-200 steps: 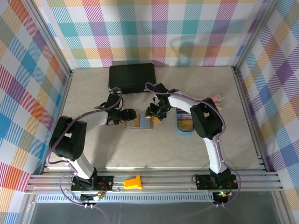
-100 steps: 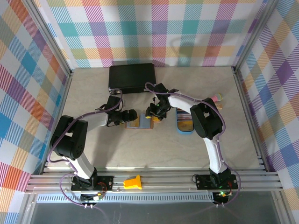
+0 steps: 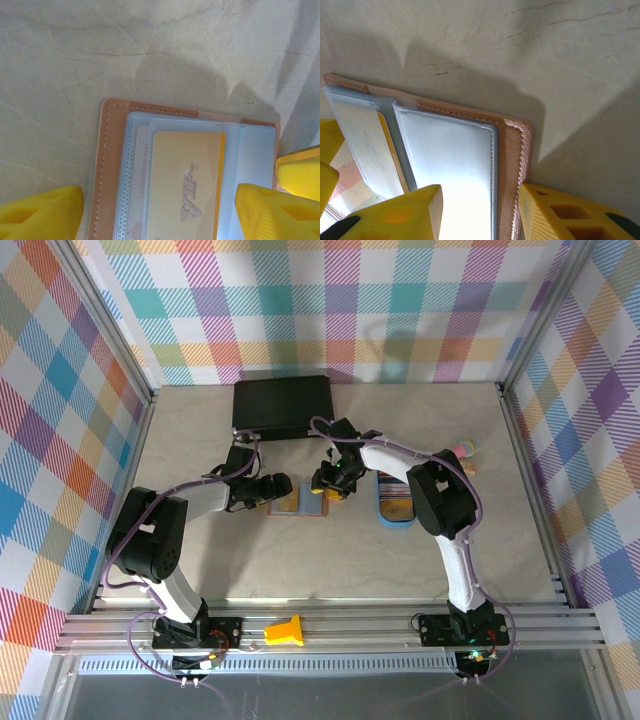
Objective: Put the credit cards into the card holder
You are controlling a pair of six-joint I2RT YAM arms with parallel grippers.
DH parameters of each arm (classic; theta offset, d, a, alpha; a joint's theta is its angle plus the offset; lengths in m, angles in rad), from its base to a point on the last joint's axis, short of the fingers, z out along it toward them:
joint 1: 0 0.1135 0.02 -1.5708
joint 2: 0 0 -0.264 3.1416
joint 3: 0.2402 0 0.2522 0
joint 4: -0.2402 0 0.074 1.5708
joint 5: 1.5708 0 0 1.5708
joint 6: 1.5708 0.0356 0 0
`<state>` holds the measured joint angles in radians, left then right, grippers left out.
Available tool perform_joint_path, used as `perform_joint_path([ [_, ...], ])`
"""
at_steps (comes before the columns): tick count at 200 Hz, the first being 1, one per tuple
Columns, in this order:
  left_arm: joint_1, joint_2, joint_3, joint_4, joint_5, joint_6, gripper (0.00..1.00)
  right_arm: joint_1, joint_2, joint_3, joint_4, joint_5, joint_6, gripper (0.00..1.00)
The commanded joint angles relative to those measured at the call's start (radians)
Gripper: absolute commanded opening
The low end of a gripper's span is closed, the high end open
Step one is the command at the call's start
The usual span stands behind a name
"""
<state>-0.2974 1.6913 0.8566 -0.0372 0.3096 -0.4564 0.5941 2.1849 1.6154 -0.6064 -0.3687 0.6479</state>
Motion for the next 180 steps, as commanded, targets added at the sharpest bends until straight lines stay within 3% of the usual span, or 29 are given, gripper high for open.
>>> perform_joint_path([
  [1, -0.014, -0.007, -0.034, 0.074, 0.119, -0.040, 0.79, 0.009, 0.032, -0.027, 0.023, -0.012, 0.012, 0.44],
  [131, -0.014, -0.146, -0.021, 0.040, 0.190, -0.083, 0.79, 0.004, 0.033, -0.043, 0.041, -0.028, 0.031, 0.44],
  [180, -0.014, -0.161, -0.049, 0.116, 0.253, -0.161, 0.79, -0.012, 0.024, -0.083, 0.104, -0.076, 0.069, 0.44],
])
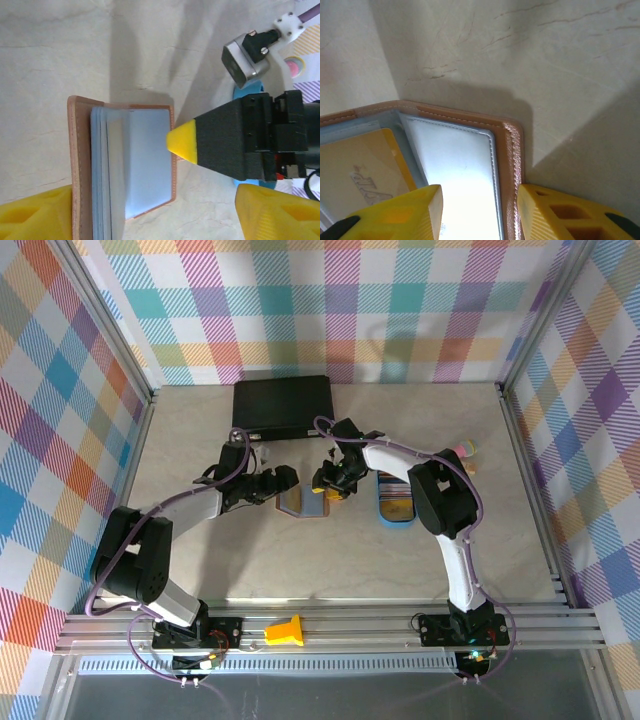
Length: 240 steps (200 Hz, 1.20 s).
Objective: Put the credit cards into the card holder
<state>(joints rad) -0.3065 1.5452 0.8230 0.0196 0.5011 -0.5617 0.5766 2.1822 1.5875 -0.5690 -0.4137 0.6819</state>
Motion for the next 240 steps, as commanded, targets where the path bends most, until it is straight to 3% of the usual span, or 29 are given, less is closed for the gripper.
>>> perform_joint_path([
  [1, -0.005, -0.014, -0.016, 0.063, 0.062, -0.056, 0.79, 0.004, 0.027, -0.057, 0.068, -0.033, 0.036, 0.44],
  [118, -0.057, 0.070, -0.028, 0.263, 0.152, -0.195, 0.77, -0.009, 0.006, -0.104, 0.168, -0.093, 0.081, 0.43],
  [240, -0.106, 0.220, -0.040, 0.344, 0.076, -0.198, 0.74, -0.042, -0.059, -0.163, 0.201, -0.077, 0.132, 0.44],
])
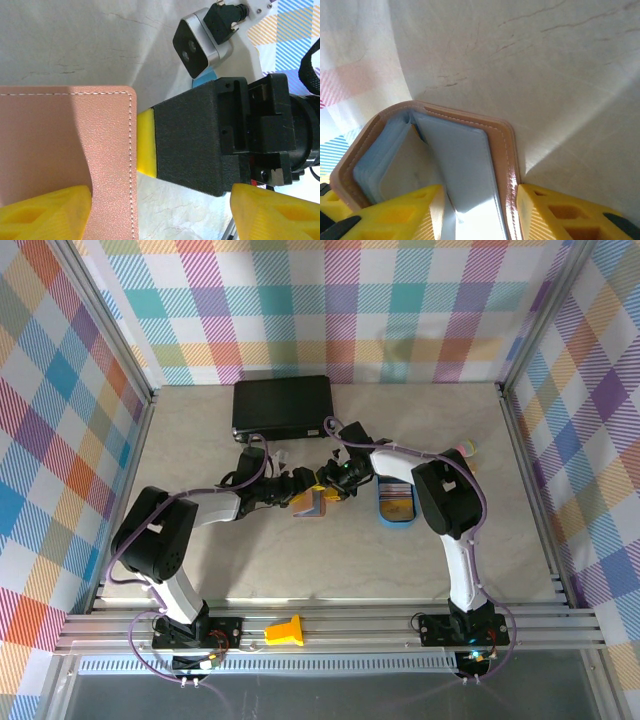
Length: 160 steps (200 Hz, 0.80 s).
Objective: Put the credit cards into the card holder
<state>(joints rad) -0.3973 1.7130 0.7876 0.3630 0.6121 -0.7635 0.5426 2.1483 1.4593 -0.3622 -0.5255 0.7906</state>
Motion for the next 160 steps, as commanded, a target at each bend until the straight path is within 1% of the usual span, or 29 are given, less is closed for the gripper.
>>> perform_joint_path([
  [1, -0.015, 0.054, -0.006, 0.002, -0.035, 0.004, 0.74, -0.009, -0.026, -0.036, -0.004, 0.036, 0.024, 0.44],
  [45, -0.015, 0.099, -0.013, 0.017, -0.042, 0.013, 0.73, -0.038, -0.118, -0.092, 0.014, 0.080, 0.052, 0.45],
  [78, -0.015, 0.106, 0.001, -0.004, -0.041, 0.034, 0.73, -0.054, -0.187, -0.119, -0.013, 0.115, 0.013, 0.45],
  [95, -0.015, 0.104, 0.011, -0.024, -0.040, 0.046, 0.73, -0.065, -0.219, -0.128, -0.057, 0.145, -0.040, 0.45],
  [112, -0.015, 0.104, 0.020, -0.041, -0.041, 0.057, 0.73, -0.078, -0.232, -0.126, -0.118, 0.165, -0.128, 0.44],
  [136, -0.015, 0.099, 0.024, -0.049, -0.039, 0.065, 0.73, -0.097, -0.234, -0.134, -0.174, 0.152, -0.247, 0.40],
  [160, -0.015, 0.079, 0.028, -0.050, -0.021, 0.071, 0.73, -0.108, -0.232, -0.154, -0.170, 0.112, -0.287, 0.39],
])
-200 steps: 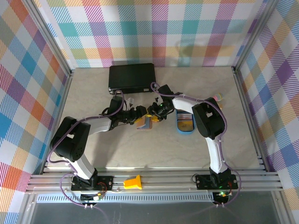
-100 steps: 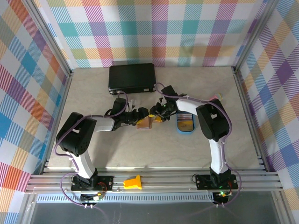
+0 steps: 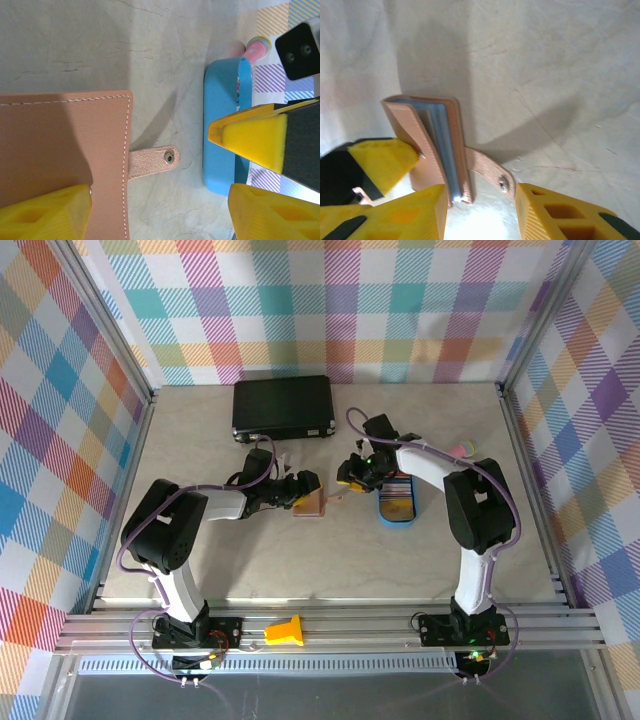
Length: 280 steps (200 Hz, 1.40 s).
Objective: Put the credit cards into the card holder
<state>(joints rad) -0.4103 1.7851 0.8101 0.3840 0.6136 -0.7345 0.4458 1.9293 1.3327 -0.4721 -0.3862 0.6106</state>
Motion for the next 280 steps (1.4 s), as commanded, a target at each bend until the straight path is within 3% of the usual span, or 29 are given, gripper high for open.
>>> perform_joint_path([
  [1, -0.002, 0.004, 0.005, -0.071, -0.021, 0.042, 0.73, -0.011, -0.013, -0.028, -0.059, -0.029, -0.108, 0.39],
  [41, -0.002, -0.045, 0.045, -0.125, -0.030, 0.077, 0.73, -0.011, -0.001, -0.019, -0.060, -0.045, -0.105, 0.40],
  [147, -0.002, -0.085, 0.149, -0.381, -0.181, 0.229, 0.73, -0.011, -0.007, -0.019, -0.051, -0.043, -0.083, 0.40],
  [280, -0.004, 0.004, 0.123, -0.341, -0.125, 0.225, 0.72, -0.010, 0.020, 0.009, -0.050, -0.074, -0.075, 0.39],
])
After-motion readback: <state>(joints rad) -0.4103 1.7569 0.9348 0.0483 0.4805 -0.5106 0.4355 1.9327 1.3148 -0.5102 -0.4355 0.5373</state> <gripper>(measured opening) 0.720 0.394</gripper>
